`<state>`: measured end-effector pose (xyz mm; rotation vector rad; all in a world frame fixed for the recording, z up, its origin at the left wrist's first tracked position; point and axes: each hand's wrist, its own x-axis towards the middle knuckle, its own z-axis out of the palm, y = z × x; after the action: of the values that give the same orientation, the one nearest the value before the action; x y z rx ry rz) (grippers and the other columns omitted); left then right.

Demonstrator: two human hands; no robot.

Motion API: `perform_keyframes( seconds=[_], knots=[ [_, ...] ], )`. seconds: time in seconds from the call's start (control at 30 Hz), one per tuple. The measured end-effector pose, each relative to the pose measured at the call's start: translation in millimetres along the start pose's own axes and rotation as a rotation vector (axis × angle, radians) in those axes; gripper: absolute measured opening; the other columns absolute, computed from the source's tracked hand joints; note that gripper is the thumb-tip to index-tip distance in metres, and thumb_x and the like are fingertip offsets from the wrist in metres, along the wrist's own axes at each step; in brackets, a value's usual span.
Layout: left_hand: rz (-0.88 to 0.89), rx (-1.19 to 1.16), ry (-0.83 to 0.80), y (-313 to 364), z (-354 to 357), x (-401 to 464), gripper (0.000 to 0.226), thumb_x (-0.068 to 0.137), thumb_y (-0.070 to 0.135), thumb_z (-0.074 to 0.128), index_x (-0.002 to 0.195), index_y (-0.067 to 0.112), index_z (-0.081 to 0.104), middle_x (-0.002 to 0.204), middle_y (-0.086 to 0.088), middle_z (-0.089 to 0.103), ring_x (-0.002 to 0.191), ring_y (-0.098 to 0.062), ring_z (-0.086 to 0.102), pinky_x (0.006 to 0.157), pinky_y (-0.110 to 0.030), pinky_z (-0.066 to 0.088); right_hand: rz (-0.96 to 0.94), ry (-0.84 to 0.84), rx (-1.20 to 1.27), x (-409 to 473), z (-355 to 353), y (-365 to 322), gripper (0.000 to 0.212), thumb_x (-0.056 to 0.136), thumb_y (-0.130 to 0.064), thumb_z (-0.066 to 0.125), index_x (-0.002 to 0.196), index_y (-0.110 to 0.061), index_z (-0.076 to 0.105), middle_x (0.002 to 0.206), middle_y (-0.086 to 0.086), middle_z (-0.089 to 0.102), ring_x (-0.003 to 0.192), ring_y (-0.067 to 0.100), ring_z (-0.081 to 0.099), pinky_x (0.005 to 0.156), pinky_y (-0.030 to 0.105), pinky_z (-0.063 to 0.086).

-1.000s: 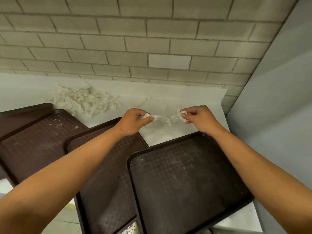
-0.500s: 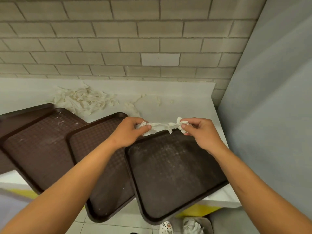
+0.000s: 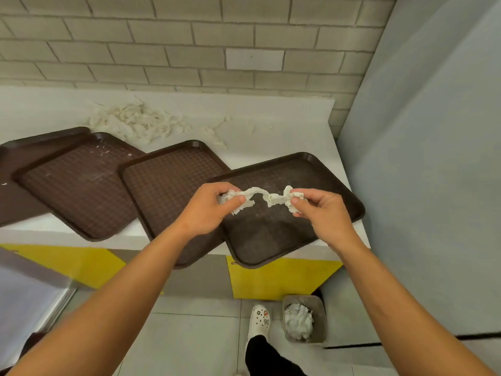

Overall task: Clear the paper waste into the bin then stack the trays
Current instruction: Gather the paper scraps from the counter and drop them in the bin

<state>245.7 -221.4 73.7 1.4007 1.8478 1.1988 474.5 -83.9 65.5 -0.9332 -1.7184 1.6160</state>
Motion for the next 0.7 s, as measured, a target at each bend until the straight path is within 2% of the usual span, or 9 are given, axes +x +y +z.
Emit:
perform_keyframes(
  seconds=[0.13, 0.27, 0.37, 0.47, 0.53, 0.63, 0.7],
  knots=[
    [0.009, -0.020, -0.013, 8.5, 15.1, -38.7, 0.012, 0.096, 0.027, 0.066, 0.096, 0.021, 0.076, 0.087, 0.007, 0.074, 0.080, -0.005, 0.067, 0.071, -0.015, 0.048, -0.019, 0.009, 0.028, -43.2, -0.4, 3.4, 0.022, 0.092, -0.009, 0.071, 0.108, -0.023, 0.076, 0.103, 0.001, 0.078, 0.097, 0.019, 0.074, 0.076, 0.027, 0.060],
    [0.006, -0.054, -0.019, 16.1, 27.3, -58.8, 0.012, 0.095, 0.027, 0.067, 0.098, 0.021, 0.076, 0.089, 0.005, 0.075, 0.084, -0.013, 0.069, 0.075, -0.024, 0.054, -0.016, 0.047, 0.025, -77.8, -8.5, 4.3, 0.021, 0.092, -0.010, 0.071, 0.105, -0.026, 0.077, 0.101, 0.000, 0.078, 0.095, 0.020, 0.074, 0.075, 0.026, 0.059],
    [0.013, -0.070, -0.017, 18.5, 41.6, -69.4, 0.012, 0.095, 0.029, 0.067, 0.098, 0.022, 0.076, 0.088, 0.004, 0.074, 0.083, -0.015, 0.070, 0.075, -0.027, 0.056, -0.012, 0.082, 0.047, -98.5, -17.9, 9.5, 0.022, 0.092, -0.010, 0.071, 0.101, -0.029, 0.078, 0.098, 0.000, 0.078, 0.093, 0.019, 0.074, 0.077, 0.030, 0.060],
    [-0.010, -0.080, -0.032, 20.5, 60.6, -78.0, 0.012, 0.094, 0.031, 0.068, 0.097, 0.022, 0.075, 0.087, 0.004, 0.074, 0.081, -0.017, 0.069, 0.073, -0.034, 0.056, 0.003, 0.122, 0.076, -113.6, -28.9, 16.0, 0.023, 0.091, -0.007, 0.071, 0.098, -0.028, 0.078, 0.096, -0.001, 0.079, 0.090, 0.017, 0.073, 0.075, 0.029, 0.059],
    [-0.023, -0.109, -0.044, 21.8, 75.4, -82.6, 0.012, 0.094, 0.029, 0.068, 0.097, 0.020, 0.075, 0.085, 0.004, 0.074, 0.076, -0.013, 0.067, 0.069, -0.033, 0.056, 0.013, 0.136, 0.076, -121.7, -37.0, 20.5, 0.024, 0.091, -0.006, 0.070, 0.098, -0.027, 0.077, 0.096, -0.004, 0.079, 0.088, 0.014, 0.072, 0.073, 0.026, 0.058],
    [-0.051, -0.161, -0.066, 23.2, 99.2, -89.0, 0.010, 0.094, 0.025, 0.069, 0.096, 0.017, 0.075, 0.079, 0.005, 0.073, 0.069, -0.005, 0.064, 0.063, -0.022, 0.050, 0.023, 0.156, 0.078, -131.9, -48.1, 29.4, 0.024, 0.091, -0.004, 0.070, 0.100, -0.025, 0.077, 0.096, -0.004, 0.078, 0.086, 0.012, 0.072, 0.071, 0.023, 0.057],
    [-0.062, -0.166, -0.080, 21.4, 116.9, -90.3, 0.010, 0.093, 0.027, 0.069, 0.095, 0.019, 0.075, 0.080, 0.005, 0.073, 0.072, -0.009, 0.066, 0.066, -0.027, 0.053, 0.034, 0.177, 0.086, -137.8, -54.5, 37.9, 0.024, 0.091, -0.002, 0.070, 0.101, -0.023, 0.077, 0.094, -0.005, 0.078, 0.086, 0.011, 0.072, 0.071, 0.022, 0.058]
  ],
)
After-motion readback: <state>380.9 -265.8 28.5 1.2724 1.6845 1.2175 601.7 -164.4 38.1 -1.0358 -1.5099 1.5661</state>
